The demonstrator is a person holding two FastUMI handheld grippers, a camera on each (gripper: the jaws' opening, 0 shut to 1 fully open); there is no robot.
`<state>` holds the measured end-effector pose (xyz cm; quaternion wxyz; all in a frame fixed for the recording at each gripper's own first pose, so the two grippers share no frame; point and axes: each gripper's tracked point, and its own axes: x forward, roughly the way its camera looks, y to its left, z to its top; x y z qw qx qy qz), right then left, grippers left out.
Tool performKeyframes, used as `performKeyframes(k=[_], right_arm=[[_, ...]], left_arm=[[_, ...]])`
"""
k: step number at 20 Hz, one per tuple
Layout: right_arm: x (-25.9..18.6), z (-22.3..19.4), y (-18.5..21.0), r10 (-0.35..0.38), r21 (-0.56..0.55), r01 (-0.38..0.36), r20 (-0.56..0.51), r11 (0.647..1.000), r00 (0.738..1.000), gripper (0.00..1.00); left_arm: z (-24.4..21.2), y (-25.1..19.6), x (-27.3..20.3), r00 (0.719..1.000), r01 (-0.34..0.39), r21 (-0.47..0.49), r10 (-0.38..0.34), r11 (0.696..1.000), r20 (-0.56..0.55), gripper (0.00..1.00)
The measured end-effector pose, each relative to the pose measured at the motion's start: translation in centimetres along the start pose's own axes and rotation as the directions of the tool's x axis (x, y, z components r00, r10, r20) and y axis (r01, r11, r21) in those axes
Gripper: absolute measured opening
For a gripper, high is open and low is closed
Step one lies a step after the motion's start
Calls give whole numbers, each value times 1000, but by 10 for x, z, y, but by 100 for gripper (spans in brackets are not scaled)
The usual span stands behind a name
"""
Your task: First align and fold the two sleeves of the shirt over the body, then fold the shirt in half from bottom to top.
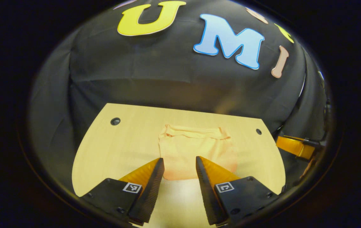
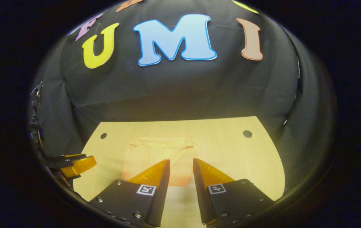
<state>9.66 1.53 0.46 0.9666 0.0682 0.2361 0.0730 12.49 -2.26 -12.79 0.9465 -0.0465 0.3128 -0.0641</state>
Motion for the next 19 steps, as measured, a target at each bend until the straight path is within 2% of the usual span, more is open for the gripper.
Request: performKeyframes(k=[1,2,4,6,7,9,10,11,12,14,15,19], right_arm=[[-8,-7,2,3,3,-3,-1,1000,1000,46],[-18,-15,4,4,7,-4,3,1000,1000,45],[-38,-27,13,25,16,-26,25,1000,999,45],[-58,-34,22,48,20,-50,67,999,997,45],[-67,-37,26,56,15,-57,91,998,994,46],[-80,-43,30,53,1,-54,123,999,991,45],[-85,-47,33,56,-6,-56,131,998,990,48],[-90,-49,35,57,-10,-57,137,998,989,45],[-94,-51,36,59,-10,-58,145,998,988,48],[-98,-55,37,56,-4,-56,154,998,986,45],[-99,-57,37,52,2,-53,154,999,987,45],[-98,-58,38,42,29,-47,156,998,987,45]], left_arm=[[-7,-1,-12,1000,-2,-4,2,1000,-1,70],[-16,-1,-24,1000,-3,-5,3,1000,1,75],[-27,1,-51,1000,-14,4,13,1000,22,70],[-37,1,-76,998,-19,13,18,1000,58,74],[-42,-1,-89,997,-20,21,19,1000,74,70],[-53,1,-106,996,-21,40,17,999,83,74],[-59,2,-112,997,-18,41,15,999,82,65],[-64,2,-117,997,-14,39,10,999,80,65],[-66,4,-122,996,-10,38,6,999,87,70],[-71,6,-128,996,-2,46,-2,999,86,70],[-74,8,-129,996,-4,54,0,999,84,66],[-72,11,-130,997,9,68,-14,998,77,65]])
